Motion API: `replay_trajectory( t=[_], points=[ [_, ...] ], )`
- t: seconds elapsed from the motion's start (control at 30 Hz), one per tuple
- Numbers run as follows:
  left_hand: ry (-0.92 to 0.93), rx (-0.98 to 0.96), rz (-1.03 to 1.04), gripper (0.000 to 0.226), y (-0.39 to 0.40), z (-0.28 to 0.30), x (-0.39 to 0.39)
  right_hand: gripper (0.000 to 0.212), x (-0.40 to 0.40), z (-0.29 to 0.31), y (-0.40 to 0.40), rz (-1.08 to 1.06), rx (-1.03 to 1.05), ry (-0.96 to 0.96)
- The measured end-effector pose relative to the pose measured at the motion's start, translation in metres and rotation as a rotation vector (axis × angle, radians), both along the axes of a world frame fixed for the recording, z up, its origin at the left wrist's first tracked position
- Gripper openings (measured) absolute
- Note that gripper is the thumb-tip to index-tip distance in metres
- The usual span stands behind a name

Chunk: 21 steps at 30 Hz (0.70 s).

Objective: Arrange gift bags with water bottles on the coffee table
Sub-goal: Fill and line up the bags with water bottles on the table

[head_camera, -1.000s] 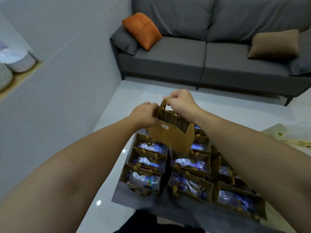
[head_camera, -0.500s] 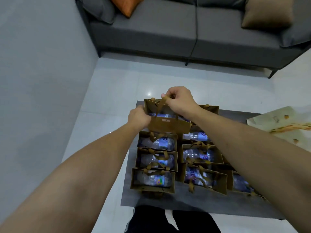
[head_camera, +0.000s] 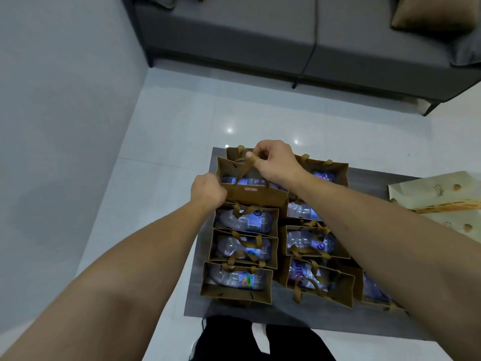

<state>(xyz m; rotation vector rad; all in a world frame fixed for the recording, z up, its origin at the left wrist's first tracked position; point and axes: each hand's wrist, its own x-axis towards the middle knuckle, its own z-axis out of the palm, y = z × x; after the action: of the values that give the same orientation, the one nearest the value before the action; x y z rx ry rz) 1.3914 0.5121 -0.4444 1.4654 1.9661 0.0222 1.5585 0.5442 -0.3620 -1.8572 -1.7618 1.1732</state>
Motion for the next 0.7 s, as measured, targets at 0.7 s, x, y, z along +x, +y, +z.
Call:
replay_trajectory(
  t=[0.7],
  points=[
    [-0.084, -0.193, -0.184, 0.02, -0.003, -0.057, 0.009, 0.017, 0.021, -0.091, -0.018, 0.002, -0.114, -0.291]
  ],
)
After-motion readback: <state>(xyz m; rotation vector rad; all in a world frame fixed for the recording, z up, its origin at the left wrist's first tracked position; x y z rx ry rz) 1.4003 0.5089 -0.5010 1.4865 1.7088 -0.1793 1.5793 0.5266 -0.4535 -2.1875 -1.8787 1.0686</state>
